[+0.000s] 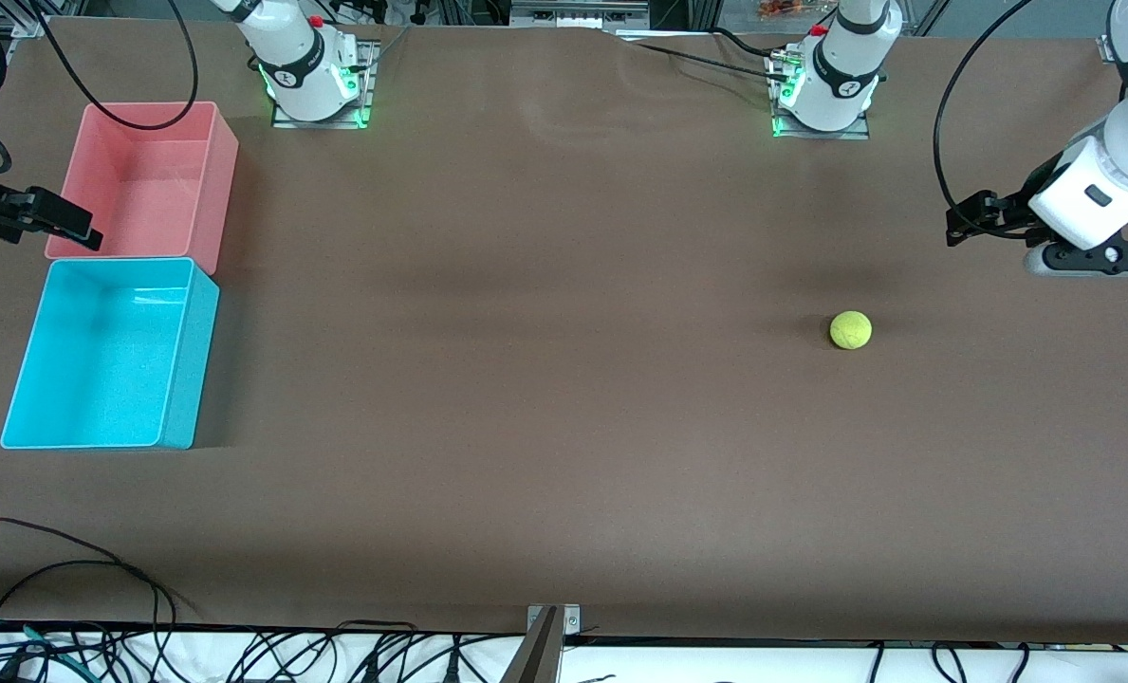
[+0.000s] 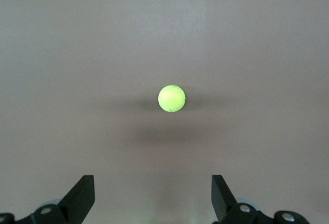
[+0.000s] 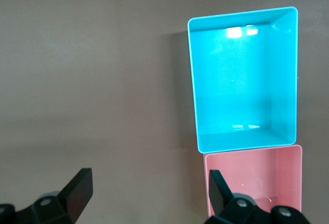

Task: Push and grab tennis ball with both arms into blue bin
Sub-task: 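Move the left gripper out toward the yellow tennis ball, then lower the left gripper beside the tennis ball, fingers nearly closed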

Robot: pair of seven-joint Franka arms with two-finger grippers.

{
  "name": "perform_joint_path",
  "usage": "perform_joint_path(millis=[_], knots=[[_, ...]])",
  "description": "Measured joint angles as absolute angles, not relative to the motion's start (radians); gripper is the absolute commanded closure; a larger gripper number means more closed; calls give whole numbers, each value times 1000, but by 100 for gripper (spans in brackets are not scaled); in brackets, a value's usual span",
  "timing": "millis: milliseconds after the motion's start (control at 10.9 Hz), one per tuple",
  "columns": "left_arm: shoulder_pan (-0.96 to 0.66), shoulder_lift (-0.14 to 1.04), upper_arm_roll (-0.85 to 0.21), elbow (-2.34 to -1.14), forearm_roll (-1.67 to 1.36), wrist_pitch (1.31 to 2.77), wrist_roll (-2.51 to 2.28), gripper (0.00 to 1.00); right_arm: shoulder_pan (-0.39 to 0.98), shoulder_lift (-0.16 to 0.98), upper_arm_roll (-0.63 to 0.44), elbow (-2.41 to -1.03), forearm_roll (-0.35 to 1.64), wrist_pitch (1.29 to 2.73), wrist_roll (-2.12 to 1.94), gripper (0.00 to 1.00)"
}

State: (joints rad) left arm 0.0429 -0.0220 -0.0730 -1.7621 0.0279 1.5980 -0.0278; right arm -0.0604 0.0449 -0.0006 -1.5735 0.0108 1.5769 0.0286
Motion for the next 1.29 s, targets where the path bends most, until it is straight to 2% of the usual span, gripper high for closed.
perform_joint_path(millis=[368,829,1289], knots=[[43,-23,-74,-1865,28,1682,-28,0,-60,46,-1,-1573,11,1577,29,0],[44,-20,-74,-2092,29,1987,-27,0,-60,46,-1,-1573,11,1577,29,0],[54,-18,-74,-2266,29,2199,-27,0,-60,48,-1,-1573,11,1576,29,0]])
